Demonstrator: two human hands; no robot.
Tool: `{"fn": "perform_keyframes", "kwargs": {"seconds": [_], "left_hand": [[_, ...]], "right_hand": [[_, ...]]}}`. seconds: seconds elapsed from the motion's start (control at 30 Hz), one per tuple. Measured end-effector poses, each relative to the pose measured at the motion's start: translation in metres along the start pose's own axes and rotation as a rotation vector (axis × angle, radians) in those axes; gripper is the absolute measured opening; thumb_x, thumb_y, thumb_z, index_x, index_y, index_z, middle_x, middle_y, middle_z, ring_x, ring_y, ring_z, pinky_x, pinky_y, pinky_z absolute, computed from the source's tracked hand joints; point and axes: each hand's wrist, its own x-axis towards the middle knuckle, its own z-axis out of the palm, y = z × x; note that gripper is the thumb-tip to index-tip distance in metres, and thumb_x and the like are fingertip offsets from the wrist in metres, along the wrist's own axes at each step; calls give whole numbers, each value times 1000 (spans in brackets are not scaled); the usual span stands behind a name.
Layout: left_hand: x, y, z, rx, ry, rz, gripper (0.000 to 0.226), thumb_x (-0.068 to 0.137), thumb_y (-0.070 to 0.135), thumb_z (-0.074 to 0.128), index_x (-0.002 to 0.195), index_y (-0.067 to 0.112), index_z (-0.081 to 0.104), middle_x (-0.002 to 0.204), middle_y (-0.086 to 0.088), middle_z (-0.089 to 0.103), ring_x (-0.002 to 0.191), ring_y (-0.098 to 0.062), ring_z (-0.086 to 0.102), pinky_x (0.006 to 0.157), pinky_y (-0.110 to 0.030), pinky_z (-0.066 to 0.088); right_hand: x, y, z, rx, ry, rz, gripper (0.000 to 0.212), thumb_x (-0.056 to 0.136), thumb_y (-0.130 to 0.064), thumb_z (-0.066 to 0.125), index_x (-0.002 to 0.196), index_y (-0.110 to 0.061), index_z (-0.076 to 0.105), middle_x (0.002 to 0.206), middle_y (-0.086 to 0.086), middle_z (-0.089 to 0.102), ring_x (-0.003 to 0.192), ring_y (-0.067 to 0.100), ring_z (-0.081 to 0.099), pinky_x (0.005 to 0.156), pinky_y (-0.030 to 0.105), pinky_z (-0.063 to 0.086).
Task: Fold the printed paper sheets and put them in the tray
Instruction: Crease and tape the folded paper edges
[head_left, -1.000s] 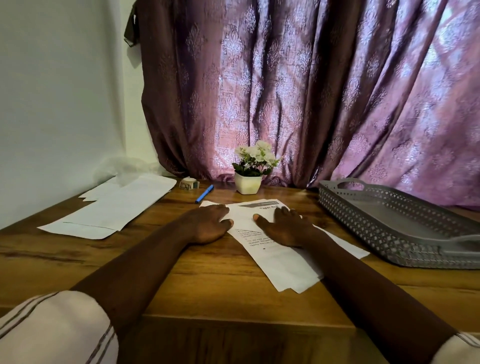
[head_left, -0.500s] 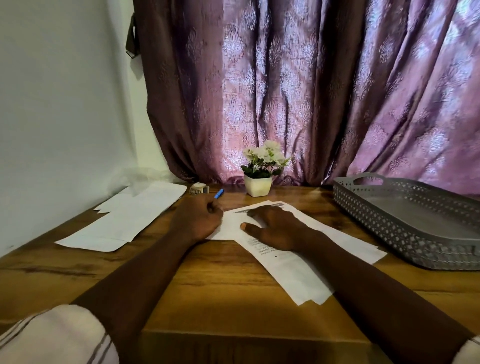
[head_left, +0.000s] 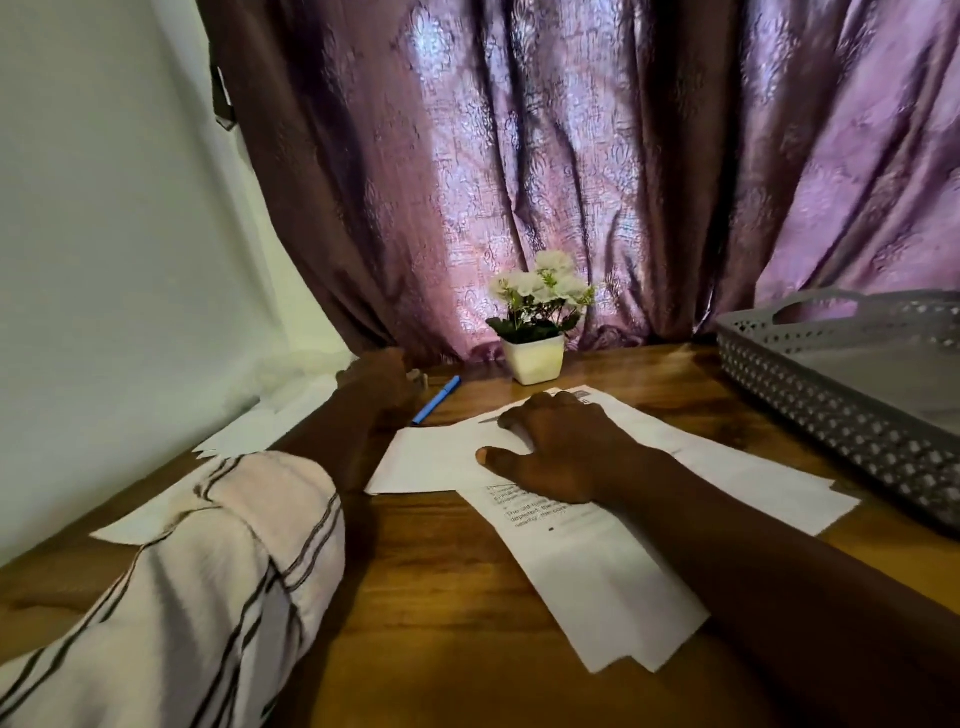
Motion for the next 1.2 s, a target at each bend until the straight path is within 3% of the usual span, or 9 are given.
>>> {"fn": "perform_keyframes", "kwargs": {"seconds": [0.17,0.3,0.4,0.6,0.77,0.9,1.03,1.1,1.2], "left_hand": [[5,-3,6,-68,-4,-4,39,89,47,65,114,18,72,115,-11,72,107,-32,66,93,-44,55],[3,-3,12,-156,93,-31,67,82,69,66,116,13,69,113,-13,72,108,-35,67,87,-41,53],[-8,4,6,-224,149,-31,64,78,66,74,109,10,68,109,-14,72,103,-35,68,83,-39,53],[-46,34,-37,-581,123,105,56,77,65,73,73,9,75,69,-4,74,70,-23,73,66,-38,58],[-96,47,-57,-437,-29,409,21,88,35,78,99,17,83,81,9,73,72,-7,68,61,-21,46],[-120,30,-31,-599,97,563,23,82,40,77,94,21,83,79,15,74,70,-7,70,68,-28,54],[-132,30,-29,-691,118,651,16,80,31,80,92,20,83,86,9,78,78,-11,73,73,-31,58],[-137,30,-29,-653,136,672,10,80,27,84,88,22,83,85,10,77,78,-7,72,75,-33,59],[-140,28,-31,-471,173,706,18,81,39,81,92,25,83,95,12,76,86,-7,68,79,-34,56]], "right_hand": [[0,-3,-1,-17,-2,-1,75,93,-80,37,153,-36,44,161,2,40,149,29,32,119,53,28],[-1,-2,-1,0,-4,-1,73,93,-78,40,153,-36,45,159,1,42,147,28,33,119,51,29],[-3,-2,-2,33,-1,9,70,94,-76,43,151,-36,47,156,-1,46,145,25,36,118,49,32],[-5,0,-4,208,173,17,67,92,-67,57,149,-33,48,150,-3,53,138,20,49,114,43,41],[-7,-6,-7,347,270,-26,75,84,-71,56,148,-32,48,141,-4,59,117,15,63,100,44,54],[-10,-9,-6,429,385,-105,62,88,-58,66,144,-40,46,128,-8,62,94,7,68,86,42,59],[-13,-12,-9,433,429,-133,58,91,-40,73,145,-27,54,121,-7,66,84,7,70,80,40,61],[-13,-12,-11,455,440,-106,48,92,-34,75,137,-24,63,111,-9,71,81,6,71,77,37,62],[-12,-9,-10,485,434,-80,30,94,-32,73,123,-21,73,102,-10,76,83,4,72,78,31,61]]}}
